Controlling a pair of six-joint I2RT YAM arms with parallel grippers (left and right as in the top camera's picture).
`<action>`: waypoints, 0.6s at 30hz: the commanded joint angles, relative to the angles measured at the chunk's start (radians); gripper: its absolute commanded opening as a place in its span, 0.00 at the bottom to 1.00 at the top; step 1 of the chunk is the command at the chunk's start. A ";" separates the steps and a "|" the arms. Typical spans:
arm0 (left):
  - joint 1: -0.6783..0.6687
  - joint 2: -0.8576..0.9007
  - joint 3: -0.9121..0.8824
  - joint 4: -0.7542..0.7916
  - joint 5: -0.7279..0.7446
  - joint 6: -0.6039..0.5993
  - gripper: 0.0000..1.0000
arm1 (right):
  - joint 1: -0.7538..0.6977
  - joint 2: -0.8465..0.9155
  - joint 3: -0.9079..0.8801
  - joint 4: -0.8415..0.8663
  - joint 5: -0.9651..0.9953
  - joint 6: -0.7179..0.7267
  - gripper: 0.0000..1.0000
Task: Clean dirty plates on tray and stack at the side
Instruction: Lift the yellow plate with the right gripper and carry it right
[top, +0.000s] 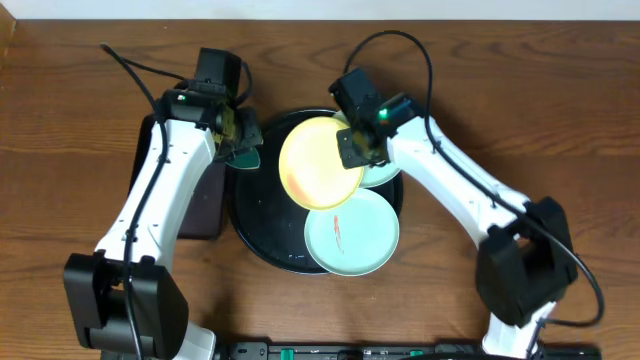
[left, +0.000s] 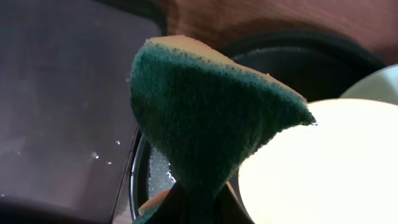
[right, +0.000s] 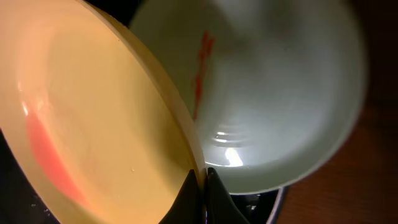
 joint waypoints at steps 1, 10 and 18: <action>0.031 -0.011 0.030 0.005 -0.020 -0.050 0.07 | 0.060 -0.085 0.008 0.005 0.227 -0.019 0.01; 0.058 -0.011 0.030 0.005 -0.020 -0.050 0.08 | 0.190 -0.164 0.008 0.029 0.666 -0.019 0.01; 0.058 -0.011 0.030 0.004 -0.019 -0.050 0.07 | 0.309 -0.169 0.008 0.106 0.883 -0.089 0.01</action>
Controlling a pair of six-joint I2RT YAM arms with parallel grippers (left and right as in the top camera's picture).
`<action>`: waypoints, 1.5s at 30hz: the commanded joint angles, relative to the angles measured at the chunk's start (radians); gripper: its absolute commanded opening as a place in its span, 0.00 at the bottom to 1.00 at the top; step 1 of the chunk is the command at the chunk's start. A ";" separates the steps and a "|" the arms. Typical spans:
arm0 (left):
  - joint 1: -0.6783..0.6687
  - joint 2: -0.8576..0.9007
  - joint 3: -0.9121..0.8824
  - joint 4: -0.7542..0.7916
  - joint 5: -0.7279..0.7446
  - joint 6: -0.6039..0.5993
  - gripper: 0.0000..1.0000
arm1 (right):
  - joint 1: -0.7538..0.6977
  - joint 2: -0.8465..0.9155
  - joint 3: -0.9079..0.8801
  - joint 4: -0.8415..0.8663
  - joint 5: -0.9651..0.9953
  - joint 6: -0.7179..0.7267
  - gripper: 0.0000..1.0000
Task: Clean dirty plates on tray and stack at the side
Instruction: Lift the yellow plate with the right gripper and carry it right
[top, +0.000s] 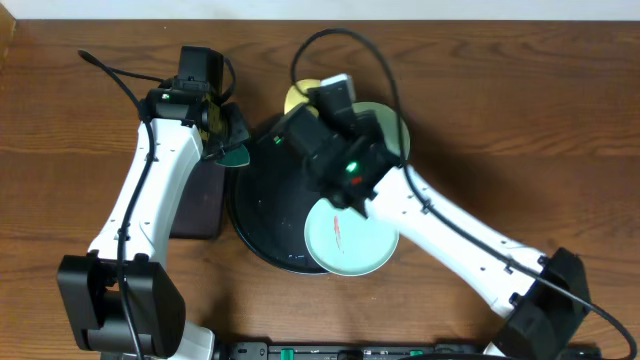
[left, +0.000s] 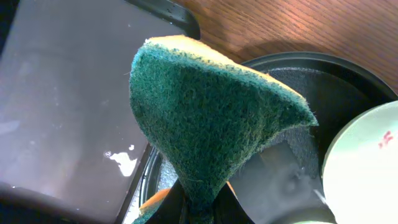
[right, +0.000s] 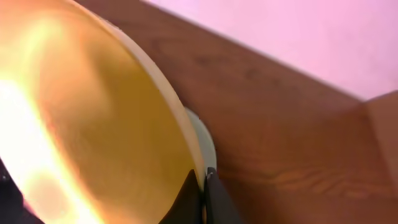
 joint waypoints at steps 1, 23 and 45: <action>0.003 -0.011 0.030 0.001 -0.019 -0.006 0.07 | 0.044 -0.026 0.008 0.023 0.161 -0.061 0.01; 0.003 -0.011 0.030 -0.006 -0.019 -0.006 0.07 | 0.148 -0.026 0.008 0.046 0.443 -0.057 0.01; 0.003 -0.011 0.030 -0.007 -0.019 -0.006 0.07 | -0.277 -0.179 0.008 -0.077 -0.682 0.057 0.01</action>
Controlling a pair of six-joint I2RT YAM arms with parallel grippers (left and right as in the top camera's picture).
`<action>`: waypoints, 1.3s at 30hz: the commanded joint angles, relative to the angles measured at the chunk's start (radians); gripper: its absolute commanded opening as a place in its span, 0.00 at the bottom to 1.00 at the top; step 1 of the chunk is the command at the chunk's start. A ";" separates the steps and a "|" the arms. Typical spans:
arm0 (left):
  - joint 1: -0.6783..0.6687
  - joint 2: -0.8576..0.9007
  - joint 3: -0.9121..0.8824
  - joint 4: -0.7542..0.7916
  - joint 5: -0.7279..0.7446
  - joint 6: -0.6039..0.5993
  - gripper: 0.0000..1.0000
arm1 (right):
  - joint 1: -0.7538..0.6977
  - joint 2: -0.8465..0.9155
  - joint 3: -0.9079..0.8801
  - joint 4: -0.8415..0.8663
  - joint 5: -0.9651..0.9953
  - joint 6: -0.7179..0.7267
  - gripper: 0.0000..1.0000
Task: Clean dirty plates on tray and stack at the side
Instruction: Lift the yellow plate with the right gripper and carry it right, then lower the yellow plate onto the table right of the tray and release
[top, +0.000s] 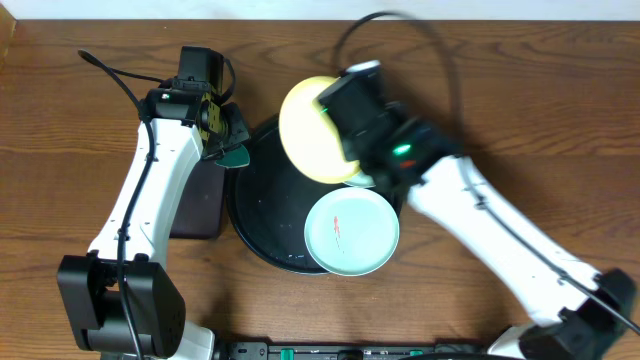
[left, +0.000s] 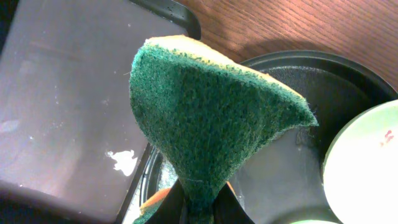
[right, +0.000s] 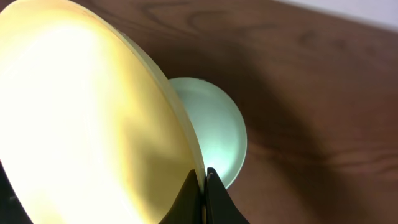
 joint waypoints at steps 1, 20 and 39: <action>0.003 -0.011 0.030 -0.002 -0.019 -0.006 0.07 | -0.111 -0.060 0.008 -0.019 -0.274 0.026 0.01; 0.003 -0.011 0.030 -0.002 -0.020 -0.006 0.08 | -0.751 -0.171 -0.038 -0.314 -0.568 -0.055 0.01; 0.003 -0.011 0.030 -0.002 -0.020 -0.006 0.07 | -0.849 -0.169 -0.481 -0.037 -0.549 -0.135 0.01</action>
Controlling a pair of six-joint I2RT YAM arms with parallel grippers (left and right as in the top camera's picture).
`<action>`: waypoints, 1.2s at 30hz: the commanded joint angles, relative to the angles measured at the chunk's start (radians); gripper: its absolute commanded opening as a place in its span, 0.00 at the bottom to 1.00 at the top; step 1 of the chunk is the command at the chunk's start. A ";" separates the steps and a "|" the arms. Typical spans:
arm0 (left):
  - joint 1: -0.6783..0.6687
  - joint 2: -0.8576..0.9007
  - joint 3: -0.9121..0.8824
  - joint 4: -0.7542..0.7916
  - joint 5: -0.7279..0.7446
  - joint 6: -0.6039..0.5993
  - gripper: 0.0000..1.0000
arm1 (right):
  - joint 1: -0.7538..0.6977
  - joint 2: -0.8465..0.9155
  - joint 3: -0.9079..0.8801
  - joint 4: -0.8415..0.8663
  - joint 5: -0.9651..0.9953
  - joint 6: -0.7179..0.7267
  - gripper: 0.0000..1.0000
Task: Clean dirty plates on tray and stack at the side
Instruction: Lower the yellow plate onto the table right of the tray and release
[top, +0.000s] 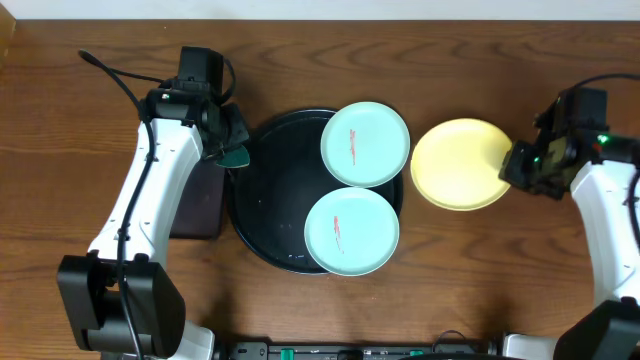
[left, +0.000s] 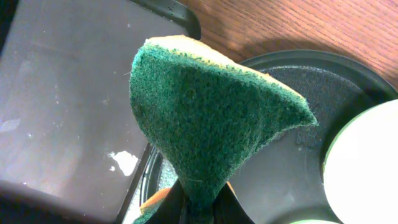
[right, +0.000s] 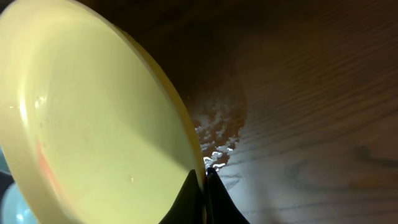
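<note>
A round black tray (top: 270, 195) holds two pale green plates, one at its upper right (top: 365, 143) and one at its lower right (top: 351, 231), each with a red smear. The yellow plate (top: 458, 164) is over the wood to the right of the tray, its right rim pinched by my right gripper (top: 512, 163), which is shut on it; the wrist view shows the yellow plate (right: 93, 118) tilted over the table. My left gripper (top: 234, 150) is shut on a green and yellow sponge (left: 205, 118) over the tray's left edge.
A dark rectangular tray (top: 195, 205) lies left of the round tray, wet-looking in the left wrist view (left: 62, 106). Bare wooden table (top: 480, 270) lies to the right and front. A cable loops behind the left arm.
My right gripper, still holding the yellow plate, has moved from above the tray's upper right to over the table on the right. The upper green plate is uncovered. The left gripper has not moved.
First the yellow plate was held over the tray beside the sponge. Then my right arm had it at the tray's back edge, and later above the upper green plate. Now it is off the tray, over the table at the right. The left gripper kept the sponge throughout.
</note>
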 joint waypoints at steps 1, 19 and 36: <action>0.003 -0.011 0.030 -0.001 -0.020 -0.005 0.08 | -0.006 -0.010 -0.075 0.053 -0.011 -0.042 0.01; 0.003 -0.011 0.030 0.000 -0.020 -0.005 0.08 | -0.007 -0.002 -0.240 0.185 0.023 -0.045 0.01; 0.003 -0.011 0.030 0.000 -0.020 -0.005 0.08 | -0.007 0.080 -0.242 0.196 0.046 -0.050 0.01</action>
